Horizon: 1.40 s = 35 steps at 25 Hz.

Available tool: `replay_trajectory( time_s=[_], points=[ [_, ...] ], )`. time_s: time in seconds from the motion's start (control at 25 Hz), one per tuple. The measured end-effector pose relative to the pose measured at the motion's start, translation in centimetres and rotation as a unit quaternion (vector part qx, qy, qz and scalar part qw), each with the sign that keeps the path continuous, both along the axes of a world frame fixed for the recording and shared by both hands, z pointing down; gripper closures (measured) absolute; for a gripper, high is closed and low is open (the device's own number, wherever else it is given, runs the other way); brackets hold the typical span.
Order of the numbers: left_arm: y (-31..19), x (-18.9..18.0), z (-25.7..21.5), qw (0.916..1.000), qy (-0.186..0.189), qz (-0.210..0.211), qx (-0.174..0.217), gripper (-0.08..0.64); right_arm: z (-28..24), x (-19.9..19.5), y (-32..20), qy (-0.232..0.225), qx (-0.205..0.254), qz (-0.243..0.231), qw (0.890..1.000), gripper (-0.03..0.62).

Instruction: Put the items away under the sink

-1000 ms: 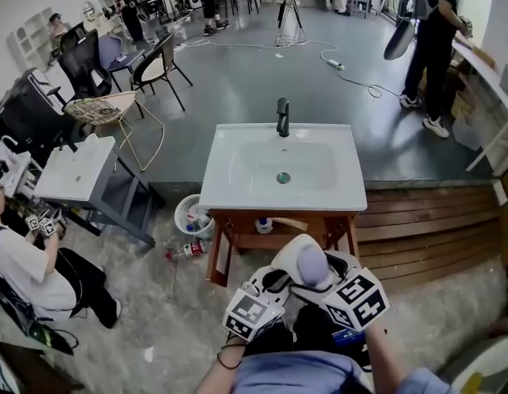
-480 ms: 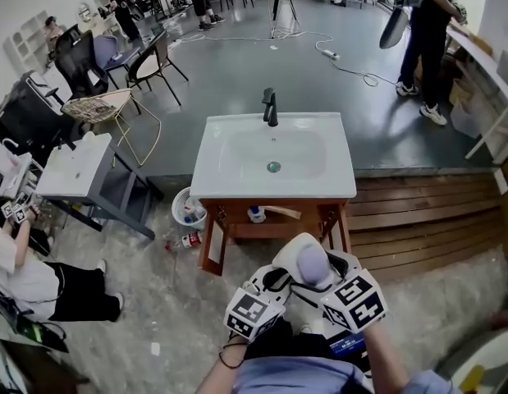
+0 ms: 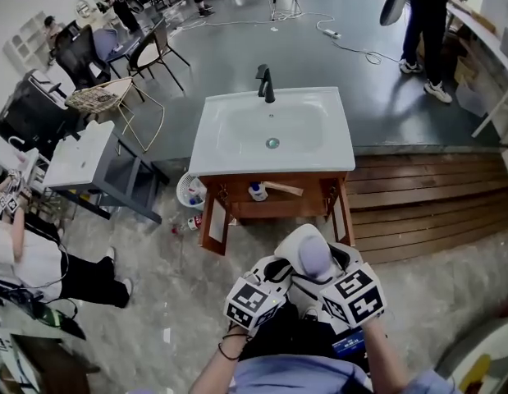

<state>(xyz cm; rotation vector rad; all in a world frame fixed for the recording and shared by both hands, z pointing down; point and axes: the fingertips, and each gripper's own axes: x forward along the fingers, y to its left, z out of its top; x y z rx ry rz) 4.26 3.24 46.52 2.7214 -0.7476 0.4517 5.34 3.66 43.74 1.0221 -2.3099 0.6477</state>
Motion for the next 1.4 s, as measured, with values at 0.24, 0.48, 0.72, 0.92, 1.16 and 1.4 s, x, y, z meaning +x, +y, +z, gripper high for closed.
replay_trajectory(
  time_s=[0.24,0.48,0.72,0.92,1.16,1.4],
  points=[
    [1.8,0.2,0.7,1.0,0.0,0.005,-0.005,0.525,0.9,0.4,1.9,-0.028,-0.01,0.012,0.999,0.158],
    [1.6,0.4,1.6,0.9999,-0.013,0.005,-0.001,0.526,2.2,0.8,1.9,-0.059,-0.021,0.032,0.998,0.158],
    [-1.1,0.7,4.6,0.9996,-0.014,0.025,-0.007,0.526,4.9,1.1,-0.7,-0.046,-0.015,0.064,0.997,0.158],
    [-3.6,0.4,8.3,0.9976,-0.038,0.057,-0.012,0.526,8.1,0.6,-3.5,-0.023,-0.005,0.066,0.998,0.158],
    [-7.5,-0.1,13.5,0.9968,-0.033,0.064,-0.035,0.526,13.0,0.3,-7.3,-0.03,0.0,0.098,0.995,0.158],
    [-10.7,0.3,18.9,0.995,-0.029,0.082,-0.049,0.526,18.2,0.5,-10.5,-0.018,0.008,0.114,0.993,0.158]
  ],
)
